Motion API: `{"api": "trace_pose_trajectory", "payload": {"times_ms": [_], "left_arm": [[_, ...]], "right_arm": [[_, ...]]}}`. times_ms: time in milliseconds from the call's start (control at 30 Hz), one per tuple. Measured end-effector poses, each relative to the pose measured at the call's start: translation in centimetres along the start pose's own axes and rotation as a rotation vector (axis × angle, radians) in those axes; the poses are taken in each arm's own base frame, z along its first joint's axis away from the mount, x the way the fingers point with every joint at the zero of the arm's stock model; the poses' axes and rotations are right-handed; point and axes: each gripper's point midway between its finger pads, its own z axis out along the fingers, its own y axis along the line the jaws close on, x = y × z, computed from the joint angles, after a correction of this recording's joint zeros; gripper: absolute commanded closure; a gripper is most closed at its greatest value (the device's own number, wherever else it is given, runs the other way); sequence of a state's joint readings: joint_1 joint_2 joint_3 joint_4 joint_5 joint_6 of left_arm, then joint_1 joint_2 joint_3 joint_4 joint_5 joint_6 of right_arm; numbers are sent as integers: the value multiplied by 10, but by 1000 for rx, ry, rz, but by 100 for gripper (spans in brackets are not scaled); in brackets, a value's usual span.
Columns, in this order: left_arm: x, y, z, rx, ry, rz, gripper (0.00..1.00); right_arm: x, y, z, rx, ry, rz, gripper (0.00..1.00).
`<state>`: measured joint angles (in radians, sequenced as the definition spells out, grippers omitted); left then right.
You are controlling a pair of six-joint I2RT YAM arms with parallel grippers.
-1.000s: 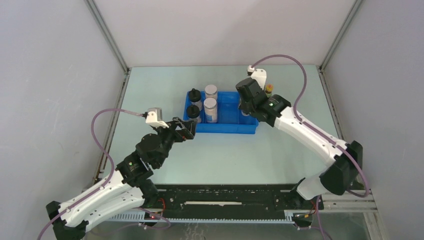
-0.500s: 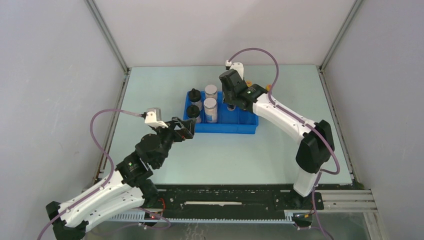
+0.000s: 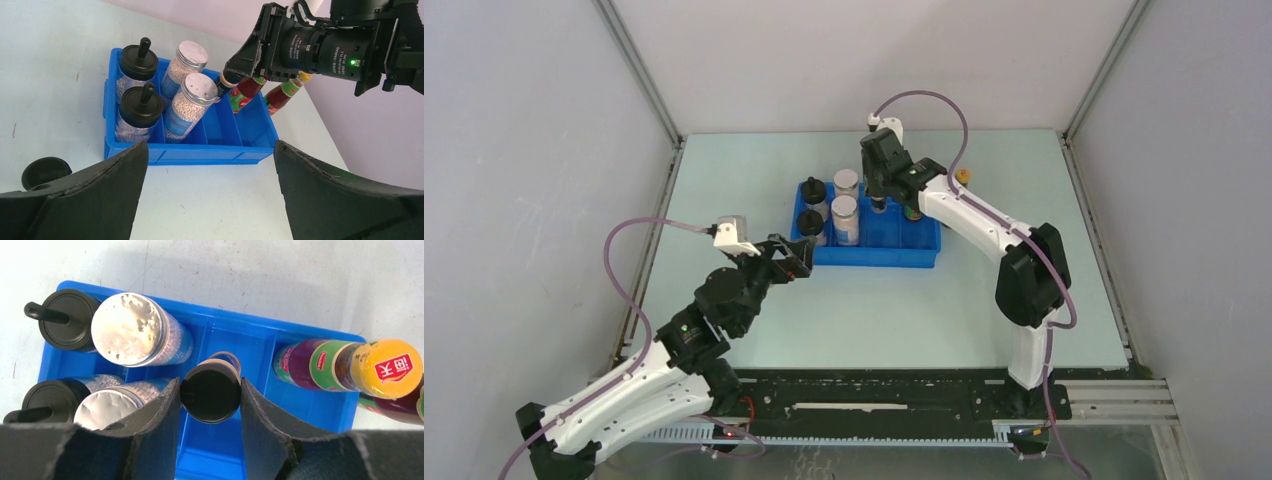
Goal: Organize the condiment bottles
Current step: Place the bottle in the storage box.
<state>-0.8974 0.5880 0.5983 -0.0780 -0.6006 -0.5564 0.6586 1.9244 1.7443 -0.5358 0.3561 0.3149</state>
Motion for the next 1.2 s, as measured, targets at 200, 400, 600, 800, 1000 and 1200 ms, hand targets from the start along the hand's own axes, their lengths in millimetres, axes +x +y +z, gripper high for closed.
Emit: {"api": "trace_pose_trajectory", "payload": {"times_ms": [200, 400, 600, 800, 1000, 1200], "left_arm": [[0, 1, 0, -3, -1, 8, 1], [1, 2, 1, -10, 1, 17, 0], [1, 4, 2, -19, -1, 23, 0], [2, 5, 3, -29, -1, 34, 0], [3, 5, 5, -29, 0, 37, 0], [5, 5, 6, -32, 4, 48, 0]], "right_arm": [[2, -4, 14, -5, 13, 12, 100], [6, -8, 29, -5, 26, 22, 100], [12, -13, 43, -5, 41, 30, 100], [20, -17, 55, 0, 65, 33, 100], [24, -20, 61, -4, 77, 40, 100], [24, -21, 63, -7, 75, 44, 100]]}}
